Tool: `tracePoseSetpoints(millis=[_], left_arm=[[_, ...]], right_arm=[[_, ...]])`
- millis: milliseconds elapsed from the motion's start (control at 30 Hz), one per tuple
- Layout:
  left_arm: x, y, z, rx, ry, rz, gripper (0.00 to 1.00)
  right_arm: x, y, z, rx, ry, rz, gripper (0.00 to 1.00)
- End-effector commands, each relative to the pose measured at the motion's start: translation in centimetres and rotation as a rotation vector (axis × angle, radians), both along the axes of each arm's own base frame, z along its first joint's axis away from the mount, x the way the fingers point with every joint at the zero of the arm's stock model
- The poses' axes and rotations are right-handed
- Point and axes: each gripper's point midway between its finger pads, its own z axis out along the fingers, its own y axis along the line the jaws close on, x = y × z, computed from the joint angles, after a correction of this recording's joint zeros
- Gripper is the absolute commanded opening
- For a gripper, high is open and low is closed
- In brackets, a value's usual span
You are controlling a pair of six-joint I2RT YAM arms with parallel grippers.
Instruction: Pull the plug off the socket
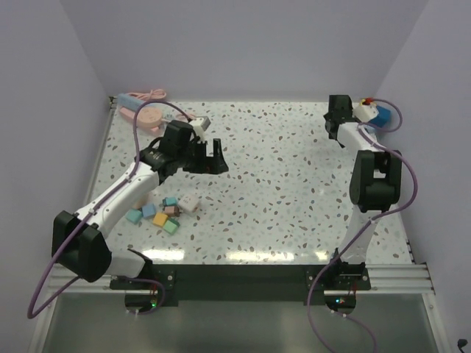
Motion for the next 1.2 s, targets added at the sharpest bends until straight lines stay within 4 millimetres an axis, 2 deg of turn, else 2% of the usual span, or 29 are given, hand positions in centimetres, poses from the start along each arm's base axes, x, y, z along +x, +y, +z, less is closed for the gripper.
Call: tracePoseSetpoints(millis=[0,100,133,167,233,267,300,333,367,500,600,667,700,733,767,800,867,900,933,1000,1033,1067,1100,1167], left_arm=[[1.2,-1.5,0.8,-0.044,-0.032,-0.047,1.0],[2.0,-2.0,-0.4,-0.036,0.007,-0.063,1.0],[2.3,-2.1,-0.6,-0.035,0.015,-0.064,1.0],[2.8,-2.2,-0.3,-0.041,0.008,-0.066,1.0],[3.3,-2.4,-1.0,-0.04,0.034,-0.078,1.0],[4.0,-2.4,-0.5,-0.046,0.026,-0.072,1.0],[4.4,-2.4,-1.0,-0.042,0.045,-0.074,1.0],[4.6,-2.3,-1.2,-0.034,0.054,-0.077,1.0],[5.2,-2.1,-0.8,-0.035,0.047,-0.07,1.0],[6.1,-1.7,-1.3,-0.028,0.068,-0.061,1.0],[6.3,-1.4,-1.6,-0.036,0.083,-0.05,1.0],[6.4,-1.2,-1.8,-0.038,0.09,-0.042,1.0],[6.4,-1.2,-1.9,-0.038,0.092,-0.042,1.0],[6.5,-1.1,-1.9,-0.039,0.093,-0.039,1.0],[6.5,-1.2,-2.0,-0.04,0.095,-0.039,1.0],[6.6,-1.1,-1.9,-0.042,0.092,-0.037,1.0],[6.7,-1.1,-1.8,-0.044,0.089,-0.033,0.99],[6.7,-1.1,-1.7,-0.045,0.086,-0.032,0.99],[6.8,-1.1,-1.7,-0.047,0.082,-0.031,0.99],[6.8,-1.0,-1.5,-0.049,0.075,-0.026,0.99],[6.8,-1.0,-1.5,-0.05,0.072,-0.026,0.99],[6.6,-0.9,-1.6,-0.048,0.073,-0.025,0.99],[6.5,-0.8,-1.7,-0.048,0.073,-0.024,0.99],[6.3,-0.7,-1.8,-0.048,0.071,-0.025,0.99]], right_arm=[[1.8,-3.5,-0.4,0.015,-0.164,-0.204,0.93],[2.2,-4.7,-1.6,0.048,-0.172,-0.266,0.91],[2.3,-5.1,-2.9,0.043,-0.146,-0.277,0.91],[3.0,-5.3,-2.4,0.041,-0.156,-0.278,0.91],[3.3,-5.9,-4.2,0.043,-0.114,-0.291,0.91],[4.0,-5.9,-4.2,0.06,-0.126,-0.289,0.91],[4.2,-6.0,-4.8,0.068,-0.113,-0.291,0.91],[4.3,-6.5,-6.1,0.072,-0.094,-0.303,0.9],[4.9,-6.7,-5.8,0.081,-0.113,-0.305,0.9],[6.3,-7.5,-8.4,0.147,-0.102,-0.307,0.89],[7.7,-8.5,-9.0,0.169,-0.123,-0.297,0.86],[8.8,-8.6,-8.8,0.191,-0.143,-0.281,0.78],[8.8,-8.9,-9.8,0.208,-0.125,-0.283,0.72],[9.4,-8.5,-9.9,0.242,-0.133,-0.26,0.53],[9.5,-8.3,-10.3,0.263,-0.133,-0.249,0.47],[9.7,-8.6,-9.8,0.277,-0.159,-0.244,0.41],[9.3,-7.9,-10.7,0.313,-0.154,-0.218,0.34],[9.8,-7.7,-9.1,0.317,-0.202,-0.199,0.32],[9.2,-7.3,-9.9,0.328,-0.187,-0.186,0.3],[9.5,-6.3,-8.8,0.354,-0.21,-0.117,0.21],[9.6,-6.1,-7.1,0.356,-0.235,-0.092,0.16],[8.9,-5.7,-7.7,0.359,-0.216,-0.076,0.11],[8.6,-4.7,-6.8,0.383,-0.228,-0.03,0.0],[8.0,-4.1,-6.2,0.39,-0.22,0.006,0.0]])
